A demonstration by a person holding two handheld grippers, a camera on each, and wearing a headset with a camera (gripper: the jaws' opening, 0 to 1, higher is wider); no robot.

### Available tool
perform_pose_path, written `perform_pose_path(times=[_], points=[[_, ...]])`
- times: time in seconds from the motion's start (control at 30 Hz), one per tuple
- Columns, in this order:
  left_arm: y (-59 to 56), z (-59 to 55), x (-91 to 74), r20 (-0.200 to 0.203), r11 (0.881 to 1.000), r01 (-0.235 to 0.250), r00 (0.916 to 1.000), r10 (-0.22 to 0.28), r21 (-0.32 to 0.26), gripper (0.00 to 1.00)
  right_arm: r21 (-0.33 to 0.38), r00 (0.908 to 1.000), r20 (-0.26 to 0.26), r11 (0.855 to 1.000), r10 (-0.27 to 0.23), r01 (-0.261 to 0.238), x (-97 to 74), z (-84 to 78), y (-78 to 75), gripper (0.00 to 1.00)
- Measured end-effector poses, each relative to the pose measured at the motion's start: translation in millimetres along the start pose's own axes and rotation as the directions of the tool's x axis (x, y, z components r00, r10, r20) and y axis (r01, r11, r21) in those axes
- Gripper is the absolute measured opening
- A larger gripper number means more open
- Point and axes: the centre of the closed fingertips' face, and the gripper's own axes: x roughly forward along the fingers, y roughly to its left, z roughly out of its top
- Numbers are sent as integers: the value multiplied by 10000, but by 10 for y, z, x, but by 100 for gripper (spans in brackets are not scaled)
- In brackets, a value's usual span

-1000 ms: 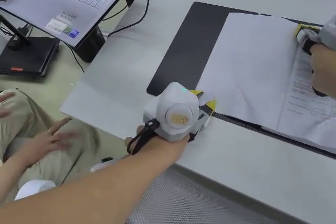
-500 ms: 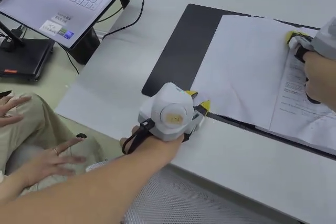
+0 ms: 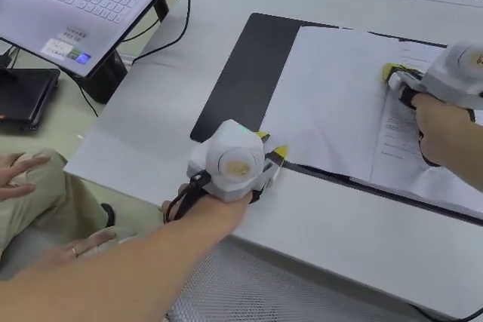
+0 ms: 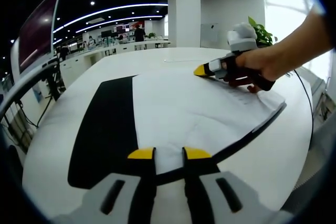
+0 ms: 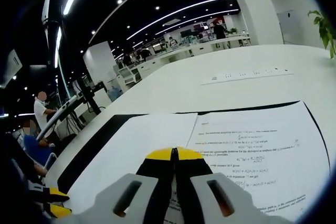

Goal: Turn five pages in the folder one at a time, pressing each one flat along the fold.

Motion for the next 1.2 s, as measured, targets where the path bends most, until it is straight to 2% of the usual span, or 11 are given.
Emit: perform_pose_path(times=[0.1,0.37,0.57,0.7,0.87,1.2], points=[[3,0,-3,-2,10000,-1,10000,1,2,18,-11,10000,-27,10000,67,-67,-60,-43,42,0],[10,-1,-3,-52,9999,43,10000,-42,104,18,356,9999,-30,9993,130,-129,-390,-46,243,0],[14,-2,1,-33,9999,39,10000,-38,112,18,573,9997,-63,9980,253,-249,-456,-100,225,0],[15,-2,0,-20,9999,45,10000,-44,139,18,701,9995,-110,9972,282,-273,-582,-141,312,0],[14,-4,-1,14,9999,37,10000,-37,108,18,1112,9993,-127,9932,363,-346,-664,-210,345,0],[17,-10,20,36,9999,40,10000,-41,124,18,1151,9985,-331,9925,445,-404,-810,-365,432,0]])
